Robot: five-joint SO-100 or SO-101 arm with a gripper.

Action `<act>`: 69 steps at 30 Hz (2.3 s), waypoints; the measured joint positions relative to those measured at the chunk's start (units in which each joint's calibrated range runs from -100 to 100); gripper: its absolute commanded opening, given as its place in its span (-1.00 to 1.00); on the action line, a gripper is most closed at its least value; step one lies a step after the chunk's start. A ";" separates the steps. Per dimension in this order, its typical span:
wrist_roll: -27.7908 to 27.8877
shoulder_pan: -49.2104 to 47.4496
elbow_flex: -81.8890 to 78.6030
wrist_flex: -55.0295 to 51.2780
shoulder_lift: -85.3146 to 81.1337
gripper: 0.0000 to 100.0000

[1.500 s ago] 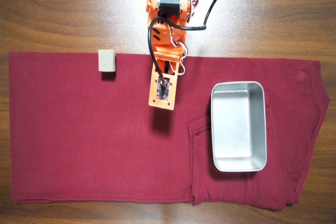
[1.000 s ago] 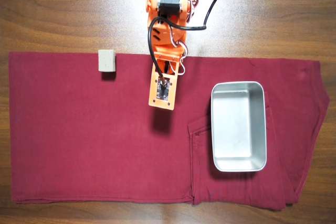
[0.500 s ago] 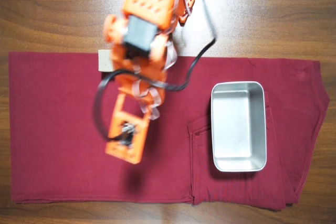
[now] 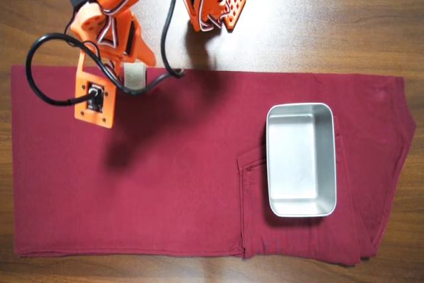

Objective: Grab the cube

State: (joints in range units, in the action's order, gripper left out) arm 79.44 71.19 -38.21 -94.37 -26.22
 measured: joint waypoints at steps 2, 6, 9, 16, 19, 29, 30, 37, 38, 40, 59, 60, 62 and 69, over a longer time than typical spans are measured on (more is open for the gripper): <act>0.20 0.60 -2.58 5.35 1.56 -0.35; -1.81 0.10 -2.95 11.64 6.08 -0.35; -4.15 -2.79 -2.95 14.74 8.25 -0.37; -7.96 -8.47 -5.34 18.22 9.98 -0.40; -8.06 -8.37 -6.91 19.62 9.98 -0.75; -12.60 -15.55 -0.37 8.92 6.94 -1.00; -14.41 -19.04 5.25 3.00 6.16 -1.00; -30.67 -68.49 24.40 -5.45 1.48 -1.00; -33.11 -76.17 24.40 -5.45 1.91 -1.00; -36.29 -89.23 24.40 -5.45 3.39 -1.00; -42.25 -110.87 24.49 7.51 19.62 -0.43; -42.10 -110.77 24.68 7.51 19.62 -0.39; -41.90 -110.27 25.23 7.51 19.62 -0.34; -40.73 -105.18 27.26 3.38 17.88 -0.31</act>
State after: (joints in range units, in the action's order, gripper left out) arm 38.71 -34.00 -10.96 -90.99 -8.33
